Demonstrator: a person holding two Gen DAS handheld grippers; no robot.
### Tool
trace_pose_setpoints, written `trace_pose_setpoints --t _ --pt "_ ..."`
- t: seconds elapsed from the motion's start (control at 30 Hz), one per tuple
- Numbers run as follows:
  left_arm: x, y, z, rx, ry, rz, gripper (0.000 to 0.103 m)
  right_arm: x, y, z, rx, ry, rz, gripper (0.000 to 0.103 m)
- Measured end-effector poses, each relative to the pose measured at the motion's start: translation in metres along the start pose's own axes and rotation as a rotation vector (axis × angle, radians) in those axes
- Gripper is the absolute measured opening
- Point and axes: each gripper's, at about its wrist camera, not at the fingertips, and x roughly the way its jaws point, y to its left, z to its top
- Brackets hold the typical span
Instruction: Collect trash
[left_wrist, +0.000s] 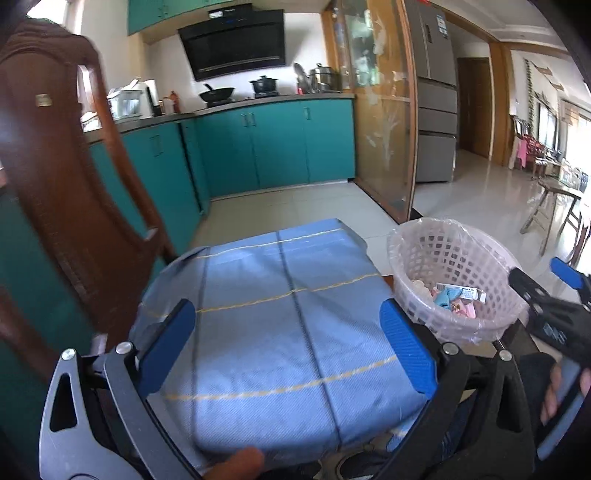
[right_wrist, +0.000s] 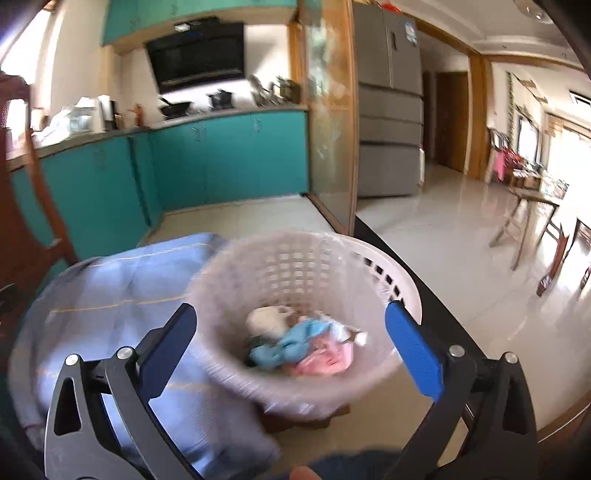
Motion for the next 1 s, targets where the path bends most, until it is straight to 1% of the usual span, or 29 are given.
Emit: trace_pose_setpoints --t 0.07,0.17,0.23,0.33,0.67,1.0 --pt "-0.022 0.007 -0.002 -0.011 -0.027 0.013 0.100 -0.032 0.018 0.007 -0.058 -0.045 -0.038 0.100" --pt "-0.054 0.017 -0.006 -0.023 -0.061 0.018 0.100 -0.063 0.035 0.012 -0.088 -0.079 -0.058 0.100" --pt "-0.072 0.022 -0.010 -0.026 -0.083 0.020 0.100 -0.075 0.040 0.013 -0.090 -0.085 -0.055 0.100" --pt "-0.089 0.027 -0.015 -0.024 -0.093 0.021 0.100 -0.089 0.046 0.010 -0.097 -0.087 -0.051 0.100" --pt "-0.112 0.045 -0.018 -0.053 -0.116 0.059 0.100 -0.114 0.066 0.002 -0.131 -0.100 -0.017 0.100" --pt "-0.118 0.044 -0.020 -0.049 -0.119 0.061 0.100 -0.126 0.066 0.002 -0.127 -0.109 -0.004 0.100"
